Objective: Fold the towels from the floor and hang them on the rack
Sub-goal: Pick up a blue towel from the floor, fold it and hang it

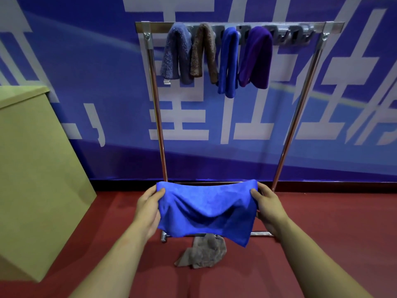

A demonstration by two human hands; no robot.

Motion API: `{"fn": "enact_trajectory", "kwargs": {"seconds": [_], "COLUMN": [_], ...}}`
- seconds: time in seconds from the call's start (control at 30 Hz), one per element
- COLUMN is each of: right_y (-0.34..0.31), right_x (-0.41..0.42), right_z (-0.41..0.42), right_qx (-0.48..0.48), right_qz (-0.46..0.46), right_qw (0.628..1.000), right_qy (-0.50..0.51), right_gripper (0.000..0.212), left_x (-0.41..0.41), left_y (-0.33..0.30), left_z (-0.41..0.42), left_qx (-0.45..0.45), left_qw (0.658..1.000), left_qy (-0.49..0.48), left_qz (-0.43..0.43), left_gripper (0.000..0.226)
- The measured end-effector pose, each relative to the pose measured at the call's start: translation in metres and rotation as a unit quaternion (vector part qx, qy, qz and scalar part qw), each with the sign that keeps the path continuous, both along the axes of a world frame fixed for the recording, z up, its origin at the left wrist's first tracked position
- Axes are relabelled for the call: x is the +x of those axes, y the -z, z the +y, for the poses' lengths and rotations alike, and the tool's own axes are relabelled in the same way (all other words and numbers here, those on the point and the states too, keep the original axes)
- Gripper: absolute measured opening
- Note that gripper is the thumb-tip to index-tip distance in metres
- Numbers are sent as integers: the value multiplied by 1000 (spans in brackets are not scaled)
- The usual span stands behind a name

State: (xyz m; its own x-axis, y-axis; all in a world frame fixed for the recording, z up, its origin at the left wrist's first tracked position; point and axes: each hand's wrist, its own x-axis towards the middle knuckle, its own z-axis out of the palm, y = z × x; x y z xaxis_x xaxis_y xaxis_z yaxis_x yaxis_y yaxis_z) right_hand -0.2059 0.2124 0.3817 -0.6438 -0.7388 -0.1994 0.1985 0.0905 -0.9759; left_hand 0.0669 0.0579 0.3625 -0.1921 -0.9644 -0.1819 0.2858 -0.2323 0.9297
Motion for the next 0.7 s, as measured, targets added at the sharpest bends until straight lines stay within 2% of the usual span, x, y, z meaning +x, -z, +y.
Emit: {"fn": "enact_trajectory", "kwargs": {"seconds": [0.13,0.23,0.3,0.4,0.53,0.7], "right_y": [10,8,2,-5,-10,-9], "right_x": [-9,-13,-11,-9,-9,-11], "right_z": [-2,-2,-1,0,0,3], "right_qx": [-13,-16,-36,-63,-73,-80], "right_qz": [37,44,28,4,38,66], "right_qw": [998,997,997,996,995,990], "right_qy": [40,58,63,58,61,99], "right_gripper": [39,12,11,13,28,18], "left_x": [0,2,4,8,11,12], "left_y": [2,-2,-5,-8,-11,-11], "left_z": [-1,2,2,1,2,3], "left_qx": [-18,-20,-27,-47,-52,-68], "left_qw": [1000,1000,1000,999,998,995], "left_qy": [11,-8,-14,-13,-43,-71], "left_qz": [-6,-2,5,-8,-7,-9], "left_gripper": [23,38,43,29,21,21]}}
